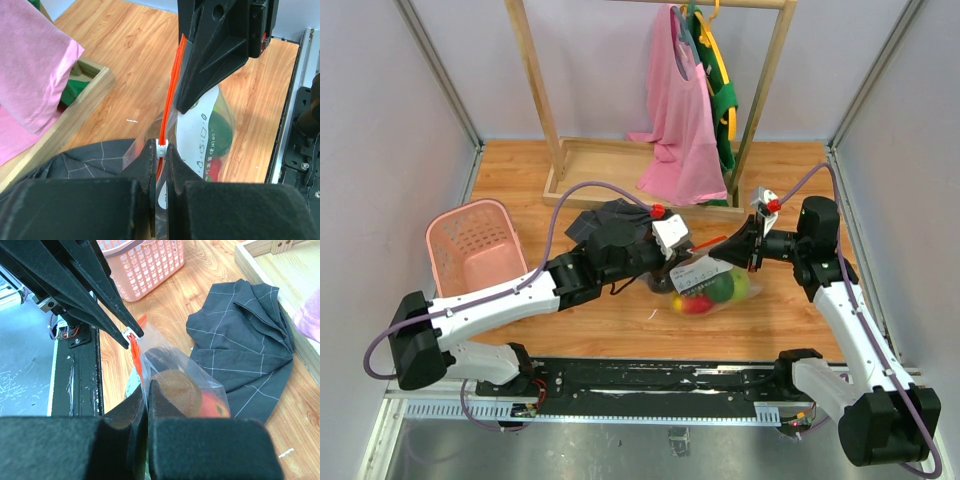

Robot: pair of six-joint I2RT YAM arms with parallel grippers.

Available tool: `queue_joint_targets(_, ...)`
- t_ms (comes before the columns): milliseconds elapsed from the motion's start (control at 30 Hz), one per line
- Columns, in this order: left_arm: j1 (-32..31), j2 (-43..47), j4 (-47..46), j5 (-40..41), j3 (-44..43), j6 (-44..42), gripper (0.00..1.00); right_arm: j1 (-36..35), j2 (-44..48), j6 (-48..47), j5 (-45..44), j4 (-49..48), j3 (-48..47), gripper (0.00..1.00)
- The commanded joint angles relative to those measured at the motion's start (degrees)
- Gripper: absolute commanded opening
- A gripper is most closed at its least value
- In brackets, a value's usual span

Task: Open the zip-top bag and remove the fake food
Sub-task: Unzip the zipper food storage bag at the center of the board.

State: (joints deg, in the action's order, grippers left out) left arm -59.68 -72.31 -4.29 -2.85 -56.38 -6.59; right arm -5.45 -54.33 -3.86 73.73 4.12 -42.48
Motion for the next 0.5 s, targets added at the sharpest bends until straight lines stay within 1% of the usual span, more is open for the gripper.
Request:
queue_joint_targets(0,0.9,2.3,0.1,1.5,1.3,-0.2,0.0,1.8,0.8,0.5,0.6,-1.7,-1.8,0.01)
queue_joint_targets(467,1.4,4.2,0.7,2.4,3.8,-0.1,0.0,2.2,0.7,0.6,0.5,-1.7,-1.7,0.01)
